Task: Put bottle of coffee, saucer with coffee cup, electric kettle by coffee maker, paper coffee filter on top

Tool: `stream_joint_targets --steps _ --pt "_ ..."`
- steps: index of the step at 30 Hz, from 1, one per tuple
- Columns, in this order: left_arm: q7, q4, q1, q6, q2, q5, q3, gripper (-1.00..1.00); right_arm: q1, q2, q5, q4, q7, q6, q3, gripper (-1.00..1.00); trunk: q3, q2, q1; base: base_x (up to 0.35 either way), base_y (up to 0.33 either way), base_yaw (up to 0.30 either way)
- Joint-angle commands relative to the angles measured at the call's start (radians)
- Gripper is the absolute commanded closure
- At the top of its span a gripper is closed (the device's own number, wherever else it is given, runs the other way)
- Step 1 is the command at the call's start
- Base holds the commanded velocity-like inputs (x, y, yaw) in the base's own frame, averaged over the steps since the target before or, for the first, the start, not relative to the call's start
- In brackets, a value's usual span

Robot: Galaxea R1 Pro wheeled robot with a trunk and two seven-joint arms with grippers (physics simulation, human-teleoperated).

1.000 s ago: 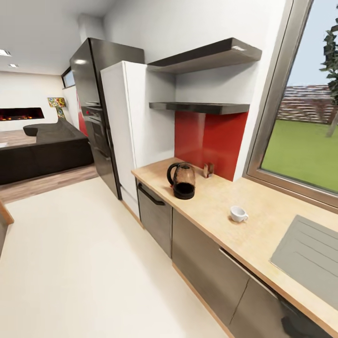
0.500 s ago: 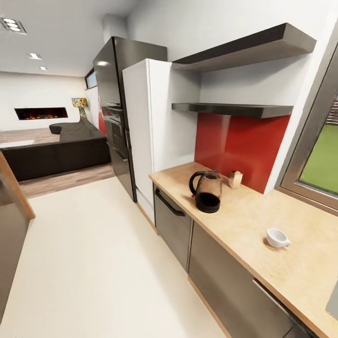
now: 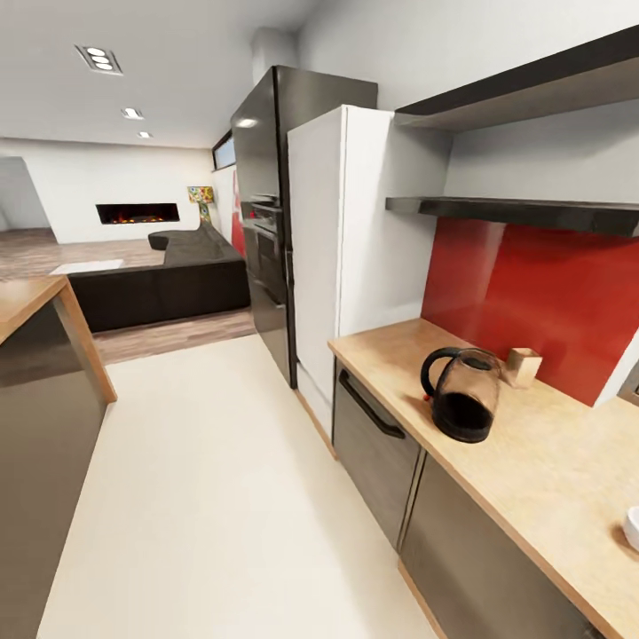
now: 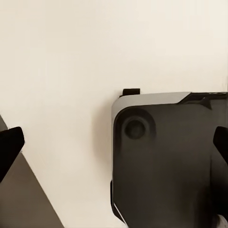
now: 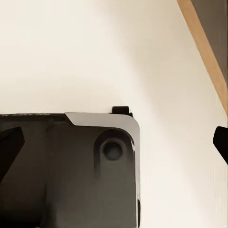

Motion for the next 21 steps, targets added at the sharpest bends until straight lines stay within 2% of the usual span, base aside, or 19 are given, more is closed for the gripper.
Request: stream_joint_targets --steps 1,6,21 --pt "0.003 0.001 -0.001 -0.003 0.000 0.007 -0.008 -1.00 -0.001 0.000 -0.007 0.001 0.004 -0.004 0.002 -1.00 -0.002 -0.002 0.001 0.285 0.230 0.278" --pt "0.003 0.002 -0.001 -0.003 0.000 0.007 -0.009 -1.00 -0.001 0.000 -0.007 0.001 0.004 -0.004 0.002 -1.00 -0.002 -0.002 0.001 0.282 0.234 0.208" --pt "0.003 0.005 0.000 -0.003 0.000 0.007 -0.009 -1.00 -0.001 0.000 -0.007 0.001 0.004 -0.004 0.002 -1.00 -0.002 -0.002 0.001 0.290 0.211 0.005"
